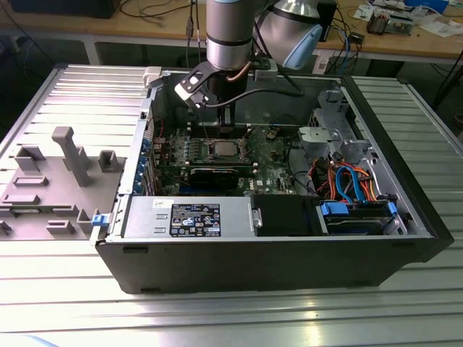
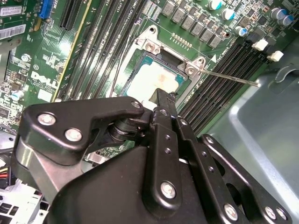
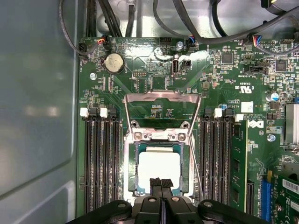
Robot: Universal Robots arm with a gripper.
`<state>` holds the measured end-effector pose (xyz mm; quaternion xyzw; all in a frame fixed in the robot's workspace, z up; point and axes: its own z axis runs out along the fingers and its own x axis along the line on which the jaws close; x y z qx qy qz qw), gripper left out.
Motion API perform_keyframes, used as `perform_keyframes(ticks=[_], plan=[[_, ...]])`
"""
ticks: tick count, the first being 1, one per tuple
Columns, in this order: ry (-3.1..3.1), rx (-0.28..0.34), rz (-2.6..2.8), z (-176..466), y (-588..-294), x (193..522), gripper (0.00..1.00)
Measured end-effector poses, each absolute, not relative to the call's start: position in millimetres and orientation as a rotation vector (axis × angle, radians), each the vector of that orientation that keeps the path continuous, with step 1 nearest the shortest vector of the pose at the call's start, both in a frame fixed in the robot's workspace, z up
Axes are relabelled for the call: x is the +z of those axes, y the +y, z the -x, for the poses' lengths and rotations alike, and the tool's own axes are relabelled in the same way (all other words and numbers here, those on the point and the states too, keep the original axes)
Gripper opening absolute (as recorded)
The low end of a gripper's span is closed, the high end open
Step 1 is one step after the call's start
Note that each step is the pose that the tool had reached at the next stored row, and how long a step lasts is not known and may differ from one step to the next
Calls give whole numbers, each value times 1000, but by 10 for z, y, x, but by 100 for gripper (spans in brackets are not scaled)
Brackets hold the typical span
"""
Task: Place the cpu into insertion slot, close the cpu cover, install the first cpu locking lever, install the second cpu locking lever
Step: 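Close the cpu cover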
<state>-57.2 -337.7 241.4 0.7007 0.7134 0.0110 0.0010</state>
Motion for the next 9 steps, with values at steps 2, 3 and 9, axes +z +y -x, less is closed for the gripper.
perform_keyframes(ticks=[2,3,9], plan=[[2240,35,-2200,572,-3377,2414,11],[2240,35,-2200,572,-3378,2415,11],[2240,34,-2200,572,-3378,2421,11]])
